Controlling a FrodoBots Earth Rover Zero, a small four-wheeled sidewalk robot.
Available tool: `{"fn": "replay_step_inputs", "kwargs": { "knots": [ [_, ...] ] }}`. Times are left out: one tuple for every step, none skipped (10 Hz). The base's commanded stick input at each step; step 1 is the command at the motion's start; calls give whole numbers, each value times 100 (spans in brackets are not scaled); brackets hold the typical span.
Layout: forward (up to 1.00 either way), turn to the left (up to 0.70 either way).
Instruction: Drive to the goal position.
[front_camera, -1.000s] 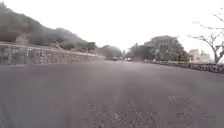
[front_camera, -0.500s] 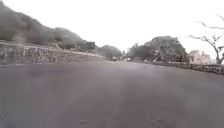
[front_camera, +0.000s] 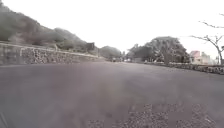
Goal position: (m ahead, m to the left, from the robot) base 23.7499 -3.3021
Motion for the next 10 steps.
{"fn": "replay_step_inputs", "kwargs": {
  "knots": [
    [70,0],
    [70,0],
    [70,0],
    [70,0],
    [70,0],
    [70,0],
    [70,0],
    [70,0],
    [70,0],
    [70,0]
  ]
}}
